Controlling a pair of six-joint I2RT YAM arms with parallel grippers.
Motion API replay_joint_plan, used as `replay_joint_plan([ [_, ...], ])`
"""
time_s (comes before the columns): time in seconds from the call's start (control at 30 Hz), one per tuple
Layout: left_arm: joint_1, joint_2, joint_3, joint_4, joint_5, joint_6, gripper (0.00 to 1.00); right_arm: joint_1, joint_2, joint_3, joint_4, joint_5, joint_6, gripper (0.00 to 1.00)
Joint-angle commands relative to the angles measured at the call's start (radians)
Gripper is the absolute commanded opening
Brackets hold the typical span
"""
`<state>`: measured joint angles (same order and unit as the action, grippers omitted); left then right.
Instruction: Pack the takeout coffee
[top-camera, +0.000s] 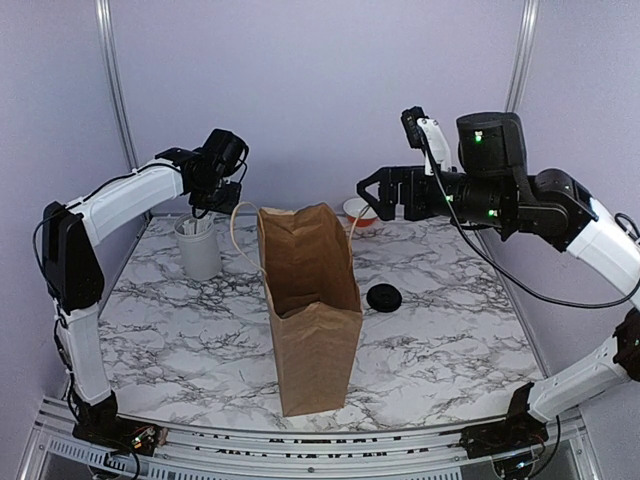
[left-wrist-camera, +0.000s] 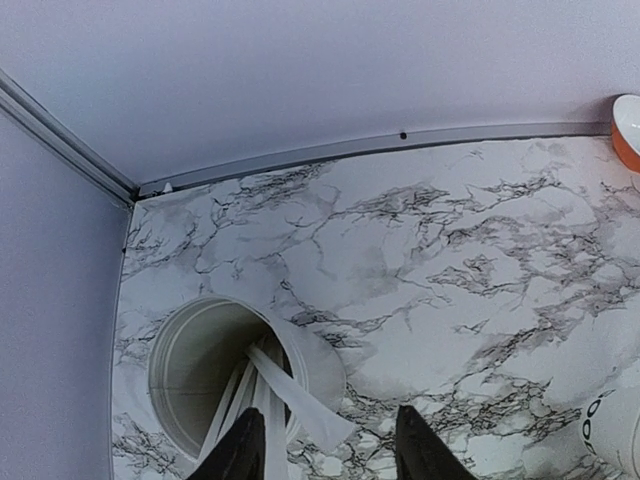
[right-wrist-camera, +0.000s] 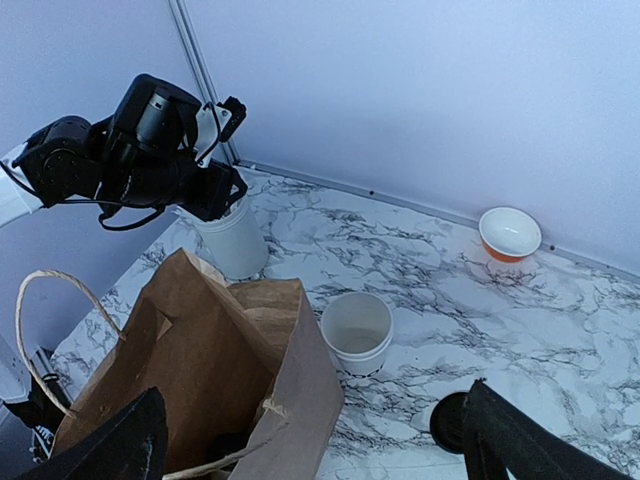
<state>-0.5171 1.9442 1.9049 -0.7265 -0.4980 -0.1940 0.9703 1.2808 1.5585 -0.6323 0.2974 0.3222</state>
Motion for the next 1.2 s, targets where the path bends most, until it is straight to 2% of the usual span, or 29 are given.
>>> replay_joint_plan([
  [0.0,0.006,0.045,0.040,-0.022,-0.053,0.018,0.40,-0.008,-0.026,-0.006,0.022,0.016,0.017,0.99],
  [0.5,0.007,0.122,0.080,0.000,-0.144,0.061,0.28,-0.008,-0.077,-0.065,0.068,0.029,0.026,0.99],
  [0.67,0.009,0.125,0.079,0.006,-0.146,0.067,0.20,-0.008,-0.078,-0.067,0.069,0.032,0.026,0.99],
  [0.9,0.008,0.102,0.079,0.006,-0.137,0.073,0.05,-0.008,-0.082,-0.072,0.076,0.036,0.022,0.99],
  [1.17,0.008,0.027,0.084,0.003,-0.150,0.099,0.00,-0.008,-0.081,-0.075,0.087,0.040,0.016,0.99],
])
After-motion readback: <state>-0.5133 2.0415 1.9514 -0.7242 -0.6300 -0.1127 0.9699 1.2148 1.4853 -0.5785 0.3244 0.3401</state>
